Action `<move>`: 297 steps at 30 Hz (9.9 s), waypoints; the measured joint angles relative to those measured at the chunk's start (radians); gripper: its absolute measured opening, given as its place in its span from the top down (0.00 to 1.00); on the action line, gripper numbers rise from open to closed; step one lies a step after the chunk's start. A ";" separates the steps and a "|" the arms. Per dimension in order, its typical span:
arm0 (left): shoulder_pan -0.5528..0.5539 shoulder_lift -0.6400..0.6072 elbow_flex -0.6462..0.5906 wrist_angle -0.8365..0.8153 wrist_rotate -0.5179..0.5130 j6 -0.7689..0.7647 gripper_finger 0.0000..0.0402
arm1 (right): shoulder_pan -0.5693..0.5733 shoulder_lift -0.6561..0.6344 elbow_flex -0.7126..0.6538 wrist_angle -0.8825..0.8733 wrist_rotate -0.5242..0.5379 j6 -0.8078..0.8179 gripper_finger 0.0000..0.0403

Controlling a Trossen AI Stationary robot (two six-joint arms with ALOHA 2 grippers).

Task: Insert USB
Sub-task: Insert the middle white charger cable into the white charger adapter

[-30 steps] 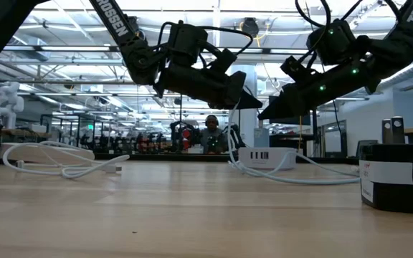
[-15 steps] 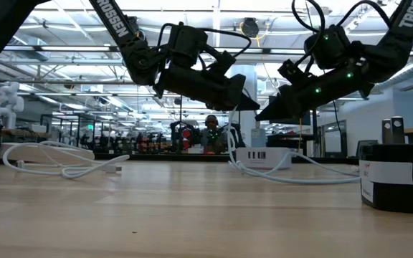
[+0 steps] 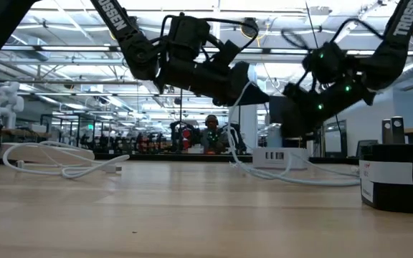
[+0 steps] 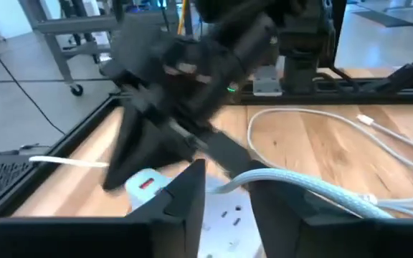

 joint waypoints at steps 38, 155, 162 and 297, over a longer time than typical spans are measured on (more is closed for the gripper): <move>0.048 -0.024 0.008 0.018 -0.081 -0.136 0.99 | 0.174 -0.222 0.007 -0.140 -0.002 0.169 0.72; 0.073 -0.091 0.211 -0.419 0.003 -0.259 1.00 | 0.072 -0.325 0.223 -0.596 -0.246 0.163 0.72; 0.073 -0.094 0.210 -0.431 -0.005 -0.249 1.00 | 0.073 -0.303 0.252 -0.600 -0.228 0.133 0.96; 0.070 -0.084 0.206 -0.526 -0.154 -0.233 1.00 | 0.059 -0.061 0.147 -0.285 -0.121 -0.113 1.00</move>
